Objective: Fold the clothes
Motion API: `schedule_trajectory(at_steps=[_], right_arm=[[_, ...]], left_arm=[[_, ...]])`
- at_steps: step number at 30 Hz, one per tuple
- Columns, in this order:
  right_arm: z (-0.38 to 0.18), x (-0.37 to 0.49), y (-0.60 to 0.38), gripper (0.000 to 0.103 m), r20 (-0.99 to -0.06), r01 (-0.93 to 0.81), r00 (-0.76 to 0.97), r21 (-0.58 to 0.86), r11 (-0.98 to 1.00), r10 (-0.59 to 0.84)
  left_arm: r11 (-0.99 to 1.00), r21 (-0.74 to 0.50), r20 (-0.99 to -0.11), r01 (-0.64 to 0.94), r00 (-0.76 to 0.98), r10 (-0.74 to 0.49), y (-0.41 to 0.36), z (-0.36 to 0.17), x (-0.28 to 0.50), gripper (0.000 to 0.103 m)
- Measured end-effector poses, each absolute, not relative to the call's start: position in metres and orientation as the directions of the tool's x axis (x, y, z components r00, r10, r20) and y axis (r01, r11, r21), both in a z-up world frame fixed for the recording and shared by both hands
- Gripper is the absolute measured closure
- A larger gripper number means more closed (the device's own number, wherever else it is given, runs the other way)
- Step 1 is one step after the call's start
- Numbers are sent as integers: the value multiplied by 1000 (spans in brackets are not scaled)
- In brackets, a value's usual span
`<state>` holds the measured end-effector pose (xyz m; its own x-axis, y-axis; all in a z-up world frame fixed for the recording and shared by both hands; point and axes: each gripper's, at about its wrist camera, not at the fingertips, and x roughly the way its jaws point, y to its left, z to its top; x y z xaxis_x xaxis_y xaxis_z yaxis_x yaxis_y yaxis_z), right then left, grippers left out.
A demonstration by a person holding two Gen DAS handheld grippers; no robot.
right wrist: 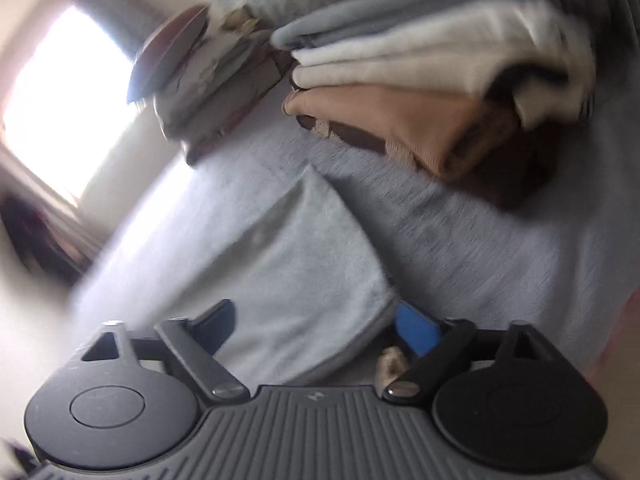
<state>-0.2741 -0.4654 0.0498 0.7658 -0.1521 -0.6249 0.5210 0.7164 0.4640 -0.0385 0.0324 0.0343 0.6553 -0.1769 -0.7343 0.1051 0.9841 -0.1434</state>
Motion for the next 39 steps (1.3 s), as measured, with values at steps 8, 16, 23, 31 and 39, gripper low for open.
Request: schedule_trajectory(at_steps=[8, 16, 23, 31, 39], right_arm=[[28, -273, -460, 65, -772, 532, 601, 195, 824, -206], [25, -281, -455, 63, -784, 516, 582, 149, 844, -217], [35, -289, -458, 96, -750, 495, 624, 162, 854, -219], [70, -331, -497, 96, -620, 674, 632, 142, 725, -465], [73, -367, -529, 96, -551, 734, 653, 292, 613, -519]], left_arm=[[980, -181, -744, 89, 640, -195, 35, 35, -34, 0], [979, -171, -746, 112, 634, -203, 24, 33, -34, 0], [980, -164, -748, 113, 633, -198, 22, 32, -33, 0], [980, -162, -751, 112, 631, -196, 20, 31, -32, 0], [981, -158, -752, 108, 632, -191, 17, 30, -29, 0]])
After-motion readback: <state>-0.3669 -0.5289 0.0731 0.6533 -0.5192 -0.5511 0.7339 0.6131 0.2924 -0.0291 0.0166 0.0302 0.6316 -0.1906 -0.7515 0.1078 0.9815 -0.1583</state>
